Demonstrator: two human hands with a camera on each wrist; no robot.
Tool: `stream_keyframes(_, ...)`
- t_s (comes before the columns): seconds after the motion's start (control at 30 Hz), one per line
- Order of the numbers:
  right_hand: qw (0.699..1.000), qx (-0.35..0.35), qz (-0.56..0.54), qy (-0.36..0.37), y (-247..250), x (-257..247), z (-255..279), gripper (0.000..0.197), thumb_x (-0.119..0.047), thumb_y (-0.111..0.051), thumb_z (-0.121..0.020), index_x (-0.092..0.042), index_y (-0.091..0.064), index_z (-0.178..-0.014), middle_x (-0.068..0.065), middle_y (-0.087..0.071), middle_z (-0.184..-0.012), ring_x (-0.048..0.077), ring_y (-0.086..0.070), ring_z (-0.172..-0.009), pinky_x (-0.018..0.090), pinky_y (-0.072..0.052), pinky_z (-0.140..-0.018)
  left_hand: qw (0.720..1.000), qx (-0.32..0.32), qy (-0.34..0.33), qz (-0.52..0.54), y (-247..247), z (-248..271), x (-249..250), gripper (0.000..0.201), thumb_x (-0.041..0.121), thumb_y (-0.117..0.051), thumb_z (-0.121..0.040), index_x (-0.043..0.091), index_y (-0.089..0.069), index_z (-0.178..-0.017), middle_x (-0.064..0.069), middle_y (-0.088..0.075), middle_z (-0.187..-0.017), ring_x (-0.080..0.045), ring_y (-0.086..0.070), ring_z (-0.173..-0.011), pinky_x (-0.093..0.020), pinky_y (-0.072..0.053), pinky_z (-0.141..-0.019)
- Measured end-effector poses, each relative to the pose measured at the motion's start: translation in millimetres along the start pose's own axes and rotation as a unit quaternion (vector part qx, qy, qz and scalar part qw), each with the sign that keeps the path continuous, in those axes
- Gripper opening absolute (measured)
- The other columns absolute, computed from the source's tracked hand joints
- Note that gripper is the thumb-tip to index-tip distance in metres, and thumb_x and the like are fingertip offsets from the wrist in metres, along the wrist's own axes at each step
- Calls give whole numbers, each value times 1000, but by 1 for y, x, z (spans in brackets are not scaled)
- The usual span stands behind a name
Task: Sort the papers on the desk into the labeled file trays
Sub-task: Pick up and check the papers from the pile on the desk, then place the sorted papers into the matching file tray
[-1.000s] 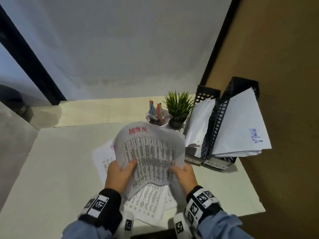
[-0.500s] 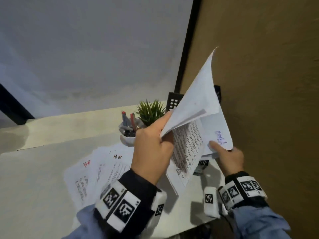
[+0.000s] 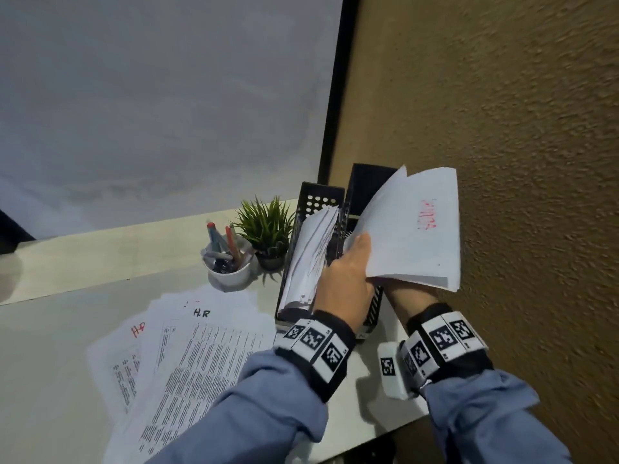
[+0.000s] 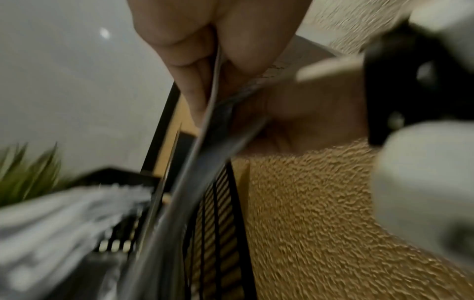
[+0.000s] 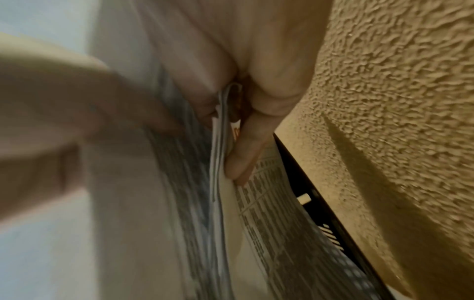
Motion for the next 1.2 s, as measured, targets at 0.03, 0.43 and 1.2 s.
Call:
stream_keyframes(0.03, 999, 35, 6, 33, 7, -8, -3, 37, -3, -54, -89, 0, -52, -126, 10, -52, -131, 18, -46, -125, 35, -35, -109, 1000, 4, 22, 20, -7, -4, -7, 69, -6, -45, -82, 19, -31, -145, -18, -60, -120, -33, -59, -101, -39, -48, -94)
stream_keyframes(0.43, 964, 136, 169, 156, 8, -26, 3, 24, -8, -53, -79, -14, -57, -102, 12, -66, -87, 28, -59, -75, 26, -44, -62, 967, -167, 164, 100, -78, -16, -64, 73, 0, -49, -86, 15, -14, -148, -20, -56, -125, -35, -57, -111, -39, -46, -93)
stream_keyframes(1.2, 968, -115, 220, -44, -194, 142, 60, 13, -4, -49, -86, -11, -59, -84, 5, -59, -85, 27, -58, -88, 15, -44, -67, 875, 20, 484, -26, 62, 216, -356, 52, 17, -56, -84, 3, -41, -133, -17, -47, -134, -34, -49, -119, -39, -41, -101)
Point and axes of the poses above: each hand's wrist, its own z-axis away from the middle knuckle, its own y-axis out of the back of the hand, x = y × z, the point moved 8 cm from there along -z, towards the middle knuckle
